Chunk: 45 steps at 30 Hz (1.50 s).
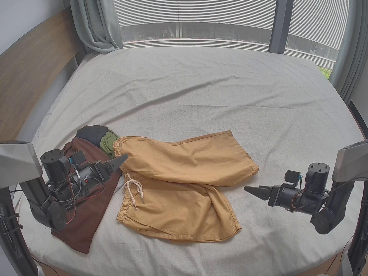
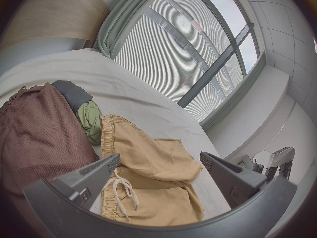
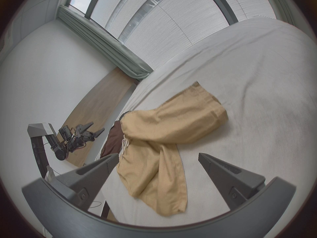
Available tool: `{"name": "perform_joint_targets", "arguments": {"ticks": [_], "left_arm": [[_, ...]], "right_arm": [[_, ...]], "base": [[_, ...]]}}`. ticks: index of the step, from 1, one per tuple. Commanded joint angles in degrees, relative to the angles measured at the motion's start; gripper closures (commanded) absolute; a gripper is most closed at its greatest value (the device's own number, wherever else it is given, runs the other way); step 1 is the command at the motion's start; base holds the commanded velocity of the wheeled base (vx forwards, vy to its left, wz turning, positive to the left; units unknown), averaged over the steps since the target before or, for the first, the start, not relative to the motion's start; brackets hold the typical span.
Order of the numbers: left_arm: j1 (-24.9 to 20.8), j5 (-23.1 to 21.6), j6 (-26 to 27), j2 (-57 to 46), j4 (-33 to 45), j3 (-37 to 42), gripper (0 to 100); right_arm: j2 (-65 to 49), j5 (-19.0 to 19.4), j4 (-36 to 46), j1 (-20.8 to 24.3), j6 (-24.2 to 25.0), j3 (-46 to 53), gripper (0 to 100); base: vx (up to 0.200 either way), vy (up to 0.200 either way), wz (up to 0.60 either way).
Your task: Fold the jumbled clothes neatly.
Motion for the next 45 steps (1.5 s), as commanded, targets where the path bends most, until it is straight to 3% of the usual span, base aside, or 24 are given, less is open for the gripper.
{"name": "perform_joint_targets", "arguments": {"ticks": [1,15,25,37,45], "left_arm": [[0.0,-0.1,0.0,0.2,0.0,0.2,0],[0.0,-0.2,1.3,2.0,-0.1,0.4,0],[0.0,-0.2,1.3,2.3,-0.1,0.4,0],[0.0,-0.2,1.3,2.7,-0.1,0.0,0],[0.0,-0.2,1.3,2.6,-0.1,0.0,0]], "right_arm": [[0.4,0.0,0.1,0.9,0.0,2.0,0],[12.8,-0.4,-0.5,3.8,-0.1,4.8,0],[14.3,-1.5,-0.5,6.5,0.6,3.9,0],[16.2,-4.4,-0.5,10.0,7.4,0.7,0],[17.2,-6.4,-0.5,10.8,7.3,0.2,0]], "base": [[0.000,0.000,0.00],[0.000,0.000,0.00],[0.000,0.000,0.00],[0.000,0.000,0.00],[0.000,0.000,0.00]]}}
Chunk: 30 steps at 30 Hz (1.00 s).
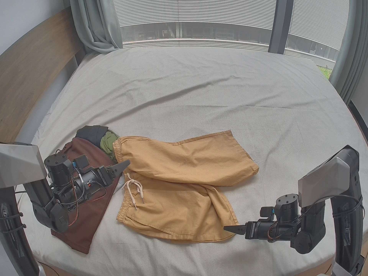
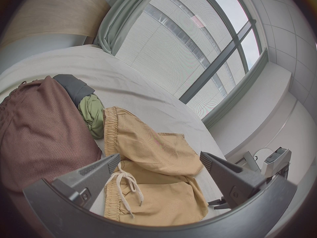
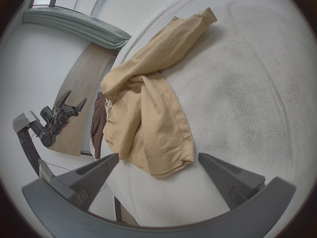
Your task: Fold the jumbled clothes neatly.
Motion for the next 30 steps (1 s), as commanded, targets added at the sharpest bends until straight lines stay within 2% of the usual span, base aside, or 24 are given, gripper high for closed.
{"name": "perform_joint_targets", "arguments": {"ticks": [1,8,9,24,30], "left_arm": [[0.0,0.0,0.0,0.0,0.0,0.0,0],[0.0,0.0,0.0,0.0,0.0,-0.1,0],[0.0,0.0,0.0,0.0,0.0,-0.2,0],[0.0,0.0,0.0,0.0,0.0,-0.3,0],[0.0,0.0,0.0,0.0,0.0,-0.3,0]], "right_arm": [[1.0,-0.8,-0.1,0.7,0.0,-0.4,0],[1.2,-1.8,0.0,1.1,0.0,-1.0,0],[1.2,-1.8,0.0,1.1,0.0,-1.1,100],[1.4,-3.4,-0.1,0.2,-0.5,-1.6,100],[-2.4,-3.4,0.0,-3.4,-1.8,-1.9,100]], "base": [[0.000,0.000,0.00],[0.000,0.000,0.00],[0.000,0.000,0.00],[0.000,0.000,0.00],[0.000,0.000,0.00]]}}
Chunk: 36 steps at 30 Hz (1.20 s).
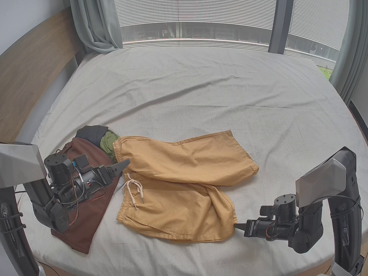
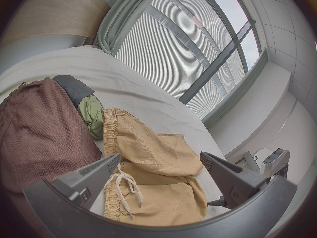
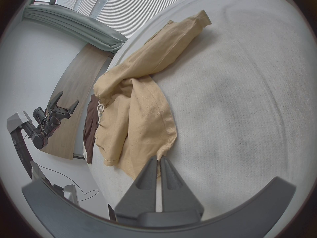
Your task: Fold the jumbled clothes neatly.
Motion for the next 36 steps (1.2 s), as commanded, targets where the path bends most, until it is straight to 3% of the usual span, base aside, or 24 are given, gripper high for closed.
{"name": "perform_joint_targets", "arguments": {"ticks": [1,10,32,36], "left_arm": [[0.0,0.0,0.0,0.1,0.0,0.0,0],[0.0,0.0,0.0,0.1,0.0,0.0,0],[0.0,0.1,0.0,0.1,0.0,0.1,0],[0.0,0.1,0.0,0.1,0.0,0.1,0]], "right_arm": [[-3.2,0.0,0.0,-3.0,-1.2,-0.2,100],[-3.2,0.0,0.0,-8.1,-5.6,-2.5,100],[-2.3,-0.3,0.5,-14.5,-8.0,-10.8,100],[-1.3,-2.4,0.5,-15.3,-8.0,-13.7,100]], "base": [[0.000,0.000,0.00],[0.000,0.000,0.00],[0.000,0.000,0.00],[0.000,0.000,0.00]]}}
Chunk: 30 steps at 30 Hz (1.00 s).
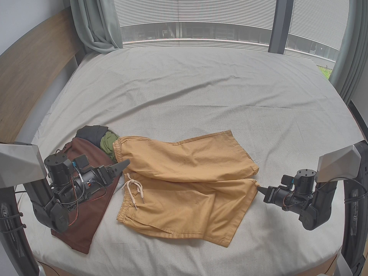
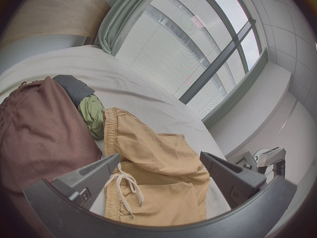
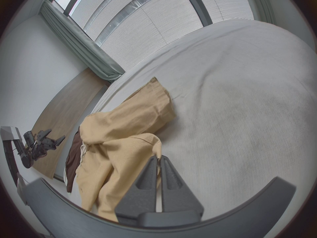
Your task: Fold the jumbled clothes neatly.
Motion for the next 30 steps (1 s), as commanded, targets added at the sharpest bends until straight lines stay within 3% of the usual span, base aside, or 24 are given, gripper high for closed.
{"name": "perform_joint_targets", "arguments": {"ticks": [1,11,30], "left_arm": [[0.0,0.0,0.0,0.1,0.0,0.0,0],[0.0,0.0,0.0,0.1,0.0,0.0,0],[0.0,0.0,0.0,0.2,0.0,0.1,0]], "right_arm": [[1.0,-0.9,-0.1,-0.8,0.0,-2.5,100],[1.9,-3.8,-0.1,-0.9,0.0,-6.7,100],[2.8,-3.9,-0.7,-0.2,0.2,-8.1,100]], "base": [[0.000,0.000,0.00],[0.000,0.000,0.00],[0.000,0.000,0.00]]}}
